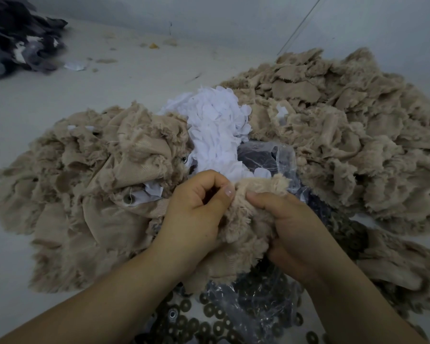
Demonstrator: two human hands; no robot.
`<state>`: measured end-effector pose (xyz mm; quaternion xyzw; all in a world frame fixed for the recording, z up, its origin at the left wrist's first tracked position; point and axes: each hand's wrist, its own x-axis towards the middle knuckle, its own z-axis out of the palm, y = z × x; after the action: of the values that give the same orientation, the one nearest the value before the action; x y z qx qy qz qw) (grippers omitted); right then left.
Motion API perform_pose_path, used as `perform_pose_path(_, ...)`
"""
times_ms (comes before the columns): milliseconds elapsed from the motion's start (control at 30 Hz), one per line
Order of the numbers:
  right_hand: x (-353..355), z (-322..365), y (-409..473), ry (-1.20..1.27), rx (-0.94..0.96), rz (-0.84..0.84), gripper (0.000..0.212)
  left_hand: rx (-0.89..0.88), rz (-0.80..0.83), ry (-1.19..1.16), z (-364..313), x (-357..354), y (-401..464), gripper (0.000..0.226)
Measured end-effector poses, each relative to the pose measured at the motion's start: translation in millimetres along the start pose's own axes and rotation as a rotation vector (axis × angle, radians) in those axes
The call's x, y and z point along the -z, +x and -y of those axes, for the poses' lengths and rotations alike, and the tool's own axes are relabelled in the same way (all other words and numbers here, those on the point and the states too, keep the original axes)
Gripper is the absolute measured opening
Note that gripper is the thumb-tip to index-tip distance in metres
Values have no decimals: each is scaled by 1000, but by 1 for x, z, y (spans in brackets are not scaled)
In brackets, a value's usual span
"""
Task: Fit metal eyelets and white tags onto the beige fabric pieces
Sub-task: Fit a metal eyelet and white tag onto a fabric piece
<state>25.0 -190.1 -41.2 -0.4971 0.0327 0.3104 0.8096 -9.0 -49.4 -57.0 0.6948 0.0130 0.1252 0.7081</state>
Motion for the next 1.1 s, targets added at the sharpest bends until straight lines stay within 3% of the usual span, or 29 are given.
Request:
perform_pose_path(67,1,0,1,4,-8,-4,37,8,-1,-14,1,1,0,20)
perform_pose_path(300,-2,-1,-1,58,42,84,40,-76,-45,103,4,-3,-2,18)
perform_pose_path(767,-1,-2,-2,60,6,75,38,84,-116,-134,1,-5,-4,25)
perform_pose_path(1100,-2,0,-3,118,-50,151,44,92,-131,-227,-3,-8,-7,26)
